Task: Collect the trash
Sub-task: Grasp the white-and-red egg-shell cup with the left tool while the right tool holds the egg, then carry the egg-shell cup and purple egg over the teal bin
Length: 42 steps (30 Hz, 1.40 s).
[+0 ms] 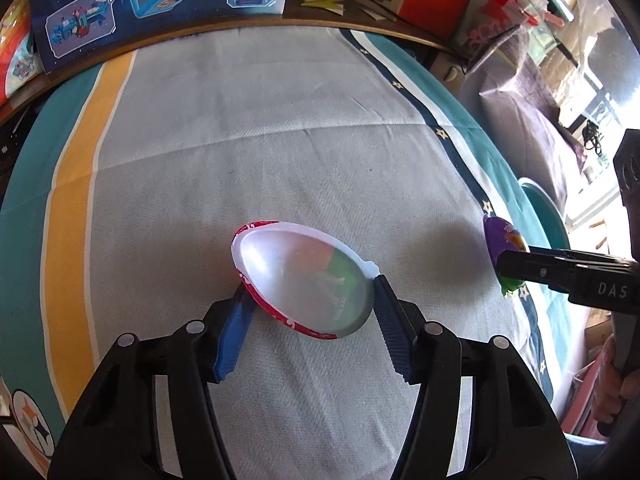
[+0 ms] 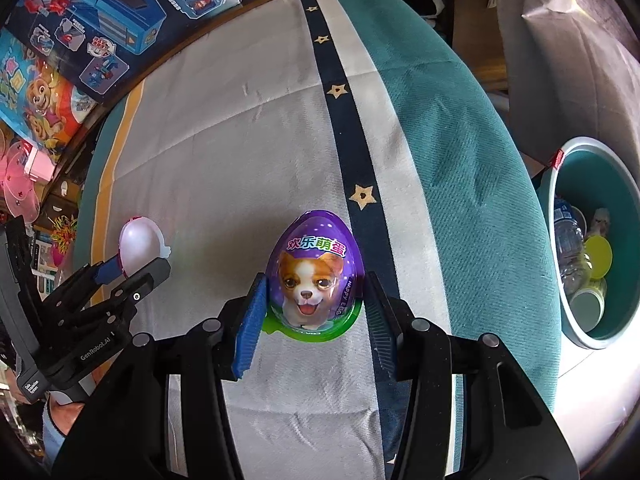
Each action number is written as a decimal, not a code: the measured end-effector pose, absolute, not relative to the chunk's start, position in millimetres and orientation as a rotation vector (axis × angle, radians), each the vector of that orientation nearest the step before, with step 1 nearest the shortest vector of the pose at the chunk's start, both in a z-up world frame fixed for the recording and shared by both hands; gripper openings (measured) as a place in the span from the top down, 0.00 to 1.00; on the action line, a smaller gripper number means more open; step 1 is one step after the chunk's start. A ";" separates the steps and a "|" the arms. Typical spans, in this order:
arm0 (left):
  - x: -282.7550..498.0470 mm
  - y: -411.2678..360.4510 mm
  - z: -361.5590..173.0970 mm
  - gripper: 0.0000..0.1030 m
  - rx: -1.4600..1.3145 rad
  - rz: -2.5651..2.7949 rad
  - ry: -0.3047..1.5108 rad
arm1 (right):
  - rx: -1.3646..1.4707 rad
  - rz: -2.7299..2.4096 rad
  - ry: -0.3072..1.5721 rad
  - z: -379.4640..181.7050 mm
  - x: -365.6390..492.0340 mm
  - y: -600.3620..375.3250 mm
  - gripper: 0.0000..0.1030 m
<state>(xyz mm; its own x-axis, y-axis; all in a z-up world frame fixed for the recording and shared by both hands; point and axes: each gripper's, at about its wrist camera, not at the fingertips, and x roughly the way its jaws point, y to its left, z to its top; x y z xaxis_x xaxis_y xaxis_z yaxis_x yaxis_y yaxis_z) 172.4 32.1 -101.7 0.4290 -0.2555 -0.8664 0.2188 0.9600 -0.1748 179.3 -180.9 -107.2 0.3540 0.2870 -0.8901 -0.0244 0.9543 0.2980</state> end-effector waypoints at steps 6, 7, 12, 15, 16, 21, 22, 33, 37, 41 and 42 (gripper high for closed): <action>163.7 22.5 -92.5 0.42 -0.035 -0.307 1.086 | 0.288 0.204 1.177 -102.2 175.9 -195.7 0.55; 162.4 19.1 -89.1 0.42 -0.028 -0.311 1.080 | 0.297 0.202 1.173 -100.8 174.5 -200.6 0.55; 156.2 -4.4 -71.6 0.42 0.007 -0.341 1.055 | 0.336 0.197 1.141 -90.1 168.9 -222.0 0.55; 153.3 -23.3 -62.4 0.42 0.032 -0.363 1.042 | 0.362 0.191 1.115 -82.4 164.6 -238.8 0.55; 152.8 -28.7 -60.0 0.42 0.038 -0.369 1.038 | 0.369 0.188 1.107 -80.0 163.4 -244.7 0.55; 149.1 -63.9 -47.2 0.42 0.082 -0.410 1.017 | 0.414 0.160 1.064 -70.6 155.5 -281.8 0.55; 148.6 -71.4 -45.9 0.42 0.091 -0.420 1.017 | 0.425 0.154 1.057 -69.4 154.5 -289.7 0.55; 147.1 -170.5 -37.6 0.42 0.217 -0.536 1.024 | 0.570 0.044 0.971 -67.1 126.0 -403.7 0.55; 146.3 -213.5 -40.2 0.42 0.266 -0.590 1.030 | 0.625 -0.018 0.951 -72.6 112.0 -447.9 0.55; 146.1 -254.6 -48.1 0.42 0.301 -0.641 1.048 | 0.656 -0.073 0.949 -78.2 101.6 -483.0 0.55; 145.8 -262.5 -49.8 0.42 0.308 -0.650 1.052 | 0.660 -0.081 0.950 -79.2 100.3 -488.9 0.55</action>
<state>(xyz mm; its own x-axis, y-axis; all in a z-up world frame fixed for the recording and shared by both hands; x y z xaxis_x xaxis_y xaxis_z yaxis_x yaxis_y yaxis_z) 145.8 -262.5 -49.8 0.3331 -0.3466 -0.8769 0.6288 0.7746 -0.0673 100.3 -488.9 -79.2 0.5942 0.2160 -0.7747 0.3434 0.8029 0.4873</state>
